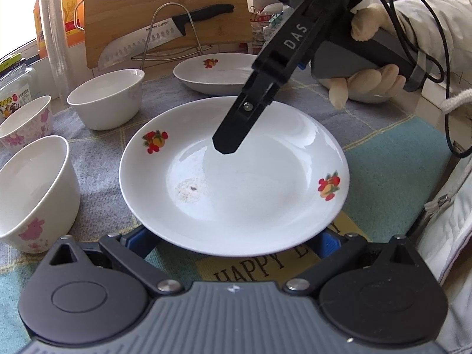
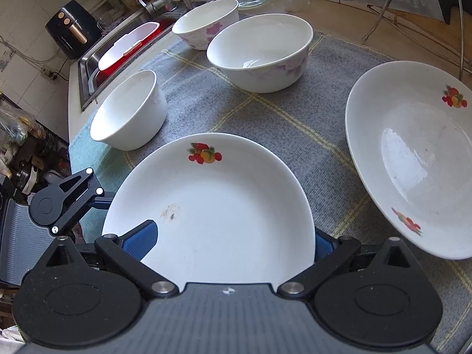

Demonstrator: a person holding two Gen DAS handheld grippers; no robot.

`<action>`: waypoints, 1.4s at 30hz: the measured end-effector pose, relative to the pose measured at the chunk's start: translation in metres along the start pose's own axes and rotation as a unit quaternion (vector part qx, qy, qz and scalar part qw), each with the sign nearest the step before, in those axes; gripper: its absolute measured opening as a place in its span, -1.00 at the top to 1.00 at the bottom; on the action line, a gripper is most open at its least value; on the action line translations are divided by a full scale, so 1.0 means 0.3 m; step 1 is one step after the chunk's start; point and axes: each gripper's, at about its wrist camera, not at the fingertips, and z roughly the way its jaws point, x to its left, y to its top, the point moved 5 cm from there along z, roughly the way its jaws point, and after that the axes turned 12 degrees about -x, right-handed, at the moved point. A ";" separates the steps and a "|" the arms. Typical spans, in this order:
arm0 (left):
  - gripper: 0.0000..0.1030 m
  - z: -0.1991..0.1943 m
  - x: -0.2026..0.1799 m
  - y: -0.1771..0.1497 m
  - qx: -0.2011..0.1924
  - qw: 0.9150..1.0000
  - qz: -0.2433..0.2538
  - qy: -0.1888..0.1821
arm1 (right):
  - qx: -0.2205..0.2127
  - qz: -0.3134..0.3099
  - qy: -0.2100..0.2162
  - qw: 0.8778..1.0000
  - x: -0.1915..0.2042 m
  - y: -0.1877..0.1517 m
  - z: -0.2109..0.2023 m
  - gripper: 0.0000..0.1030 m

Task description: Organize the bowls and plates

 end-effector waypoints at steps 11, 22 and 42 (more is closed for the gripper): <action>-1.00 0.002 0.004 0.001 -0.002 1.000 0.005 -0.010 | -0.003 0.010 -0.005 1.000 -0.001 -0.002 -0.001 -1.00; -1.00 -0.005 0.005 -0.003 -0.011 1.000 0.015 -0.023 | 0.000 0.021 -0.019 1.000 -0.001 0.008 0.006 -1.00; -0.99 0.002 0.002 0.019 0.009 1.000 0.024 -0.017 | -0.002 0.028 -0.014 1.000 0.022 0.006 -0.018 -1.00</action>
